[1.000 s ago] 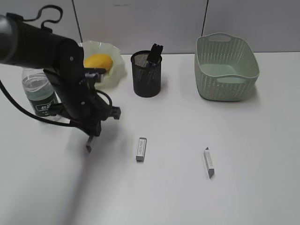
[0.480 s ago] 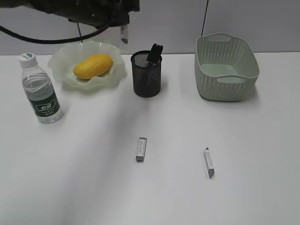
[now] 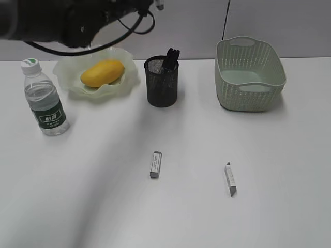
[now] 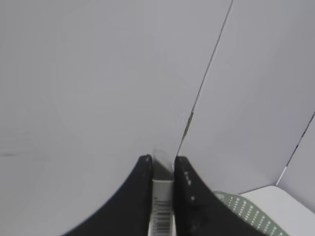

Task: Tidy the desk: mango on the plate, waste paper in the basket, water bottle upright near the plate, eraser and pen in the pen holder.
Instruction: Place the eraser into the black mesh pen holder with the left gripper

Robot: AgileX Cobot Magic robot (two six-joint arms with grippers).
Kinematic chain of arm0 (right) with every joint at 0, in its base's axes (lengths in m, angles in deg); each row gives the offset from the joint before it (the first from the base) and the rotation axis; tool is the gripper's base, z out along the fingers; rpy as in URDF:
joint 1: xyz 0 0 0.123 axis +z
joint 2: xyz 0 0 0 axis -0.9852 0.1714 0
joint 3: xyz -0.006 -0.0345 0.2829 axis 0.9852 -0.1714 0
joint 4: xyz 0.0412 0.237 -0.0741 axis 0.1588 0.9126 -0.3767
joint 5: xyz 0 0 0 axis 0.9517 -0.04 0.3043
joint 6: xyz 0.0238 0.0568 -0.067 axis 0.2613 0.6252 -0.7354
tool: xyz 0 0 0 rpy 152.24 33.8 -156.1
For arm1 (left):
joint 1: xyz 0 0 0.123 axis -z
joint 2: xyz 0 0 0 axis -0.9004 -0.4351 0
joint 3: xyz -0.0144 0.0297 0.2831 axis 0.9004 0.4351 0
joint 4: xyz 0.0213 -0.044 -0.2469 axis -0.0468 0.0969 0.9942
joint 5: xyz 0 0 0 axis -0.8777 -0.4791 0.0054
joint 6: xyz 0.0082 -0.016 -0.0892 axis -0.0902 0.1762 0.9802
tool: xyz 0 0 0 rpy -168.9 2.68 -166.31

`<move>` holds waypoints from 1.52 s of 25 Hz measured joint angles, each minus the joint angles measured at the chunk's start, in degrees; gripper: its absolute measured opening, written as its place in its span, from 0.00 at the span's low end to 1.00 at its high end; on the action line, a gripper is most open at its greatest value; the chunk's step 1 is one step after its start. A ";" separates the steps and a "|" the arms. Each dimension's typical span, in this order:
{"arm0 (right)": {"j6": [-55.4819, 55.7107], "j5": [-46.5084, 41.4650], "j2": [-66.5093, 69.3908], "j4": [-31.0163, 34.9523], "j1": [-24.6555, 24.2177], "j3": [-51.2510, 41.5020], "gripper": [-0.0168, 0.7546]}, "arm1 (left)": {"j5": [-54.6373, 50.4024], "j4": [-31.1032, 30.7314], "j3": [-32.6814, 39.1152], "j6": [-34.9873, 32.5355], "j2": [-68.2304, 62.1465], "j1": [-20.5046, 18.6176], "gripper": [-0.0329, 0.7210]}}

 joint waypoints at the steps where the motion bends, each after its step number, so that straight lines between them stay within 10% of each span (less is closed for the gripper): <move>1: 0.00 0.00 0.00 0.00 0.00 0.00 0.52 | 1.13 -1.09 0.00 -0.06 -1.01 0.00 0.16; 38: 0.04 0.00 0.00 0.00 0.00 0.00 0.51 | -6.96 -3.40 -0.04 -0.17 -11.26 -0.05 0.22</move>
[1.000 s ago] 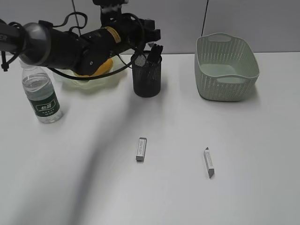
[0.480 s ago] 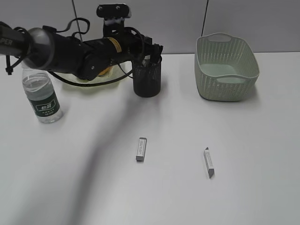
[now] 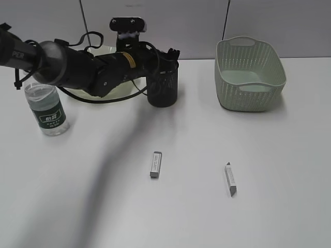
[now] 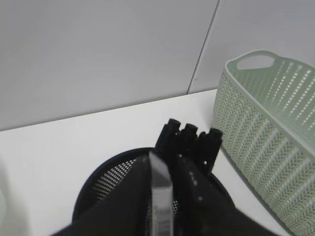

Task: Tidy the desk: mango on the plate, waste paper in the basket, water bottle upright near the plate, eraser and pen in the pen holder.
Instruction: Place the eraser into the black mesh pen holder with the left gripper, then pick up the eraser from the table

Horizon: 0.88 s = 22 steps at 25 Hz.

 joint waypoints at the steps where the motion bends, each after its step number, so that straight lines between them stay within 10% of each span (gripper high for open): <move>1: 0.00 0.00 0.00 0.00 0.00 0.00 0.51 | 0.04 0.00 0.00 0.00 0.00 0.00 0.28; 7: 0.00 0.00 0.00 0.00 0.00 0.00 0.51 | -0.10 0.00 0.00 0.00 1.75 0.00 0.54; 15: 0.00 0.17 0.00 0.00 0.00 0.05 0.51 | -10.75 -7.13 0.00 0.00 13.20 -0.04 0.56; 22: 0.00 6.70 6.56 0.06 0.00 5.93 0.58 | -39.97 -18.59 0.00 -0.63 27.75 -0.12 0.56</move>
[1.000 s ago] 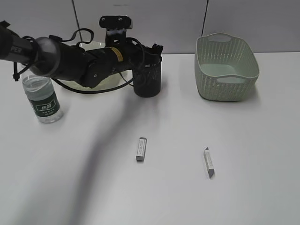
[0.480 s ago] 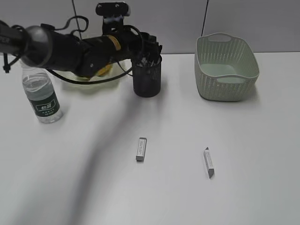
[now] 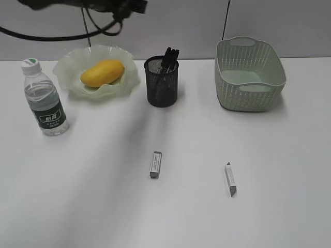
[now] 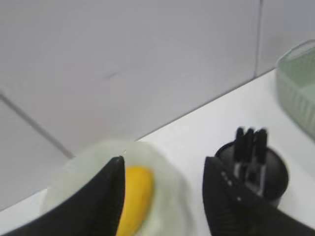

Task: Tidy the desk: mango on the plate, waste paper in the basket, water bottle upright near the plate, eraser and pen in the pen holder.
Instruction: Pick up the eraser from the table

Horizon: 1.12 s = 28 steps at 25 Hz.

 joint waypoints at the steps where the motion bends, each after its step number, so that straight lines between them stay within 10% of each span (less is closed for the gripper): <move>1: 0.00 0.64 1.81 0.04 0.00 1.22 0.61 | -4.85 -0.45 0.00 -1.04 2.00 -0.19 0.56; 6: 0.00 1.49 15.22 0.35 0.00 8.91 0.66 | -22.45 7.03 0.00 -13.90 10.03 -4.62 0.59; 12: -0.82 -0.68 33.99 6.60 0.00 19.41 0.67 | -38.58 25.69 0.00 -28.83 16.36 -18.54 0.63; 18: -3.84 -6.63 50.32 11.76 0.44 33.05 0.67 | -46.91 31.80 0.94 -33.19 23.90 -31.26 0.64; 28: 0.43 -9.86 68.08 8.53 13.62 45.01 0.67 | -48.18 37.37 20.07 -35.66 46.23 -34.09 0.65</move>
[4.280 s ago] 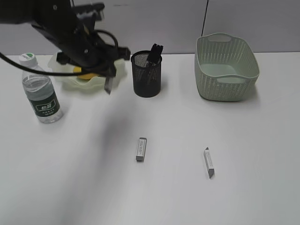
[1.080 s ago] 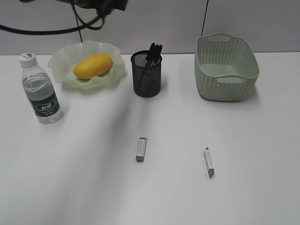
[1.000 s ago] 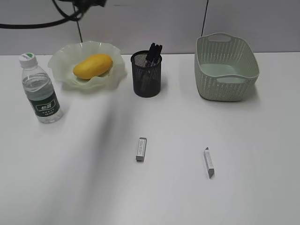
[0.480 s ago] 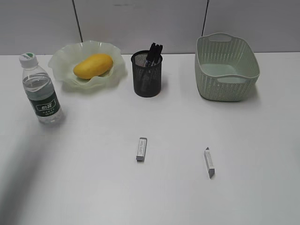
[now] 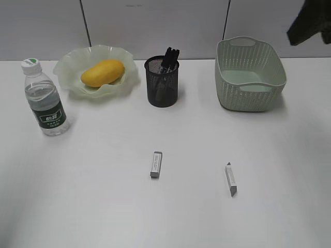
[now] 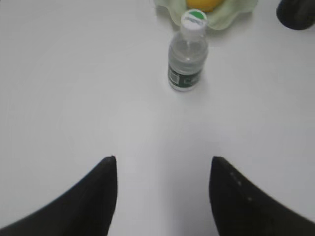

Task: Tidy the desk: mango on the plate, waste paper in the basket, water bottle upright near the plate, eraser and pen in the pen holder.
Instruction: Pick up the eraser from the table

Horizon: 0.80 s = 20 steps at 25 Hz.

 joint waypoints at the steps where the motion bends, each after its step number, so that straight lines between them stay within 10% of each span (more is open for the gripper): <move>1: 0.79 0.00 1.07 -0.96 1.30 0.06 0.67 | 0.00 0.84 2.58 0.00 2.72 0.00 0.65; 20: 7.98 10.92 18.52 -2.61 7.93 -8.60 0.61 | 2.78 8.61 32.12 0.00 43.59 0.00 0.65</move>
